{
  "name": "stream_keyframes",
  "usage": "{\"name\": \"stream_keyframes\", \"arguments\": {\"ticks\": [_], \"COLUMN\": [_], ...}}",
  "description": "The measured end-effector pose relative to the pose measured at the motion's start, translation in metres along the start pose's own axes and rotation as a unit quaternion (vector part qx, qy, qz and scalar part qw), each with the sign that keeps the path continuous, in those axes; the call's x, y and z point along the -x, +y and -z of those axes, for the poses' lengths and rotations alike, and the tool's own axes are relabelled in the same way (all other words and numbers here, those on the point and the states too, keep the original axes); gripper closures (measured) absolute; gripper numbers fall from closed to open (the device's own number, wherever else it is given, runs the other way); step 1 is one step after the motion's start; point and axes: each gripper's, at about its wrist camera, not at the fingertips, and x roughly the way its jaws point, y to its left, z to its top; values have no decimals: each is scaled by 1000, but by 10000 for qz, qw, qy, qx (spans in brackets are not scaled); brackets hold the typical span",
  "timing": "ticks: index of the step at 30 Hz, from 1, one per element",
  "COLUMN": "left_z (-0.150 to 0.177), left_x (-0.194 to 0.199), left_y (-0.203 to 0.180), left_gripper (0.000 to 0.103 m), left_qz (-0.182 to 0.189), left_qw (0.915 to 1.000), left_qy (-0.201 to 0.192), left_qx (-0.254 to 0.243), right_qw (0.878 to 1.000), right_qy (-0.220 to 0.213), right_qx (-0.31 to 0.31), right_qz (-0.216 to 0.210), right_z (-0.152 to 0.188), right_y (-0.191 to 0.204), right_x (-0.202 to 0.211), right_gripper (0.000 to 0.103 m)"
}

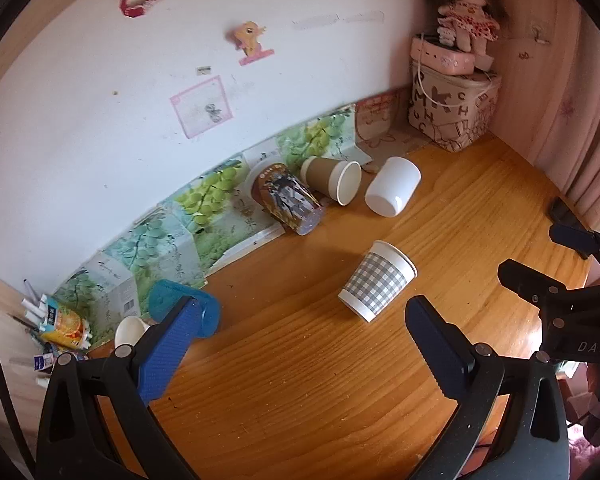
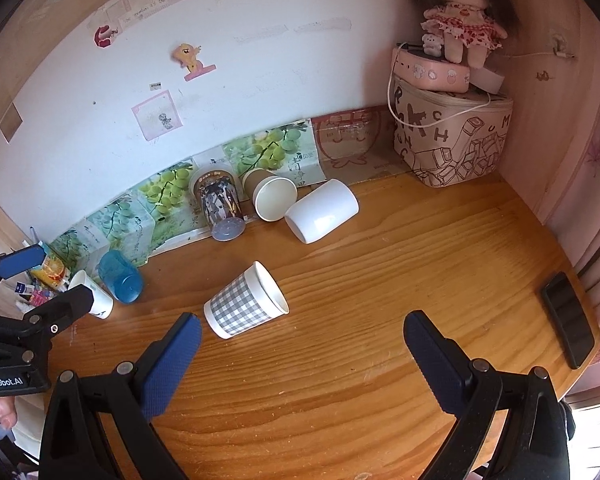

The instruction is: Flip cup upright

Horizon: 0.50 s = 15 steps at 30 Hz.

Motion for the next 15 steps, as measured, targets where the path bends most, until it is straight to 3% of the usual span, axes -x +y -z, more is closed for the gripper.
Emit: {"name": "stream_keyframes", "arguments": {"ticks": [5, 15], "left_z": [-10, -28], "left_x": [-31, -95], "left_y": [-9, -33], "left_gripper": [1, 1], "left_qz": [375, 723], "left_qw": [9983, 9899], "left_qy": [332, 910], "left_qx": [-288, -806], "right_qw": [9999, 9986], "right_qy": [112, 467], "right_qx": [-8, 235], "right_qz": [-72, -63], "right_z": [5, 17], "right_y": [-9, -11], "right_x": [-19, -43], "right_gripper": [2, 2]}}
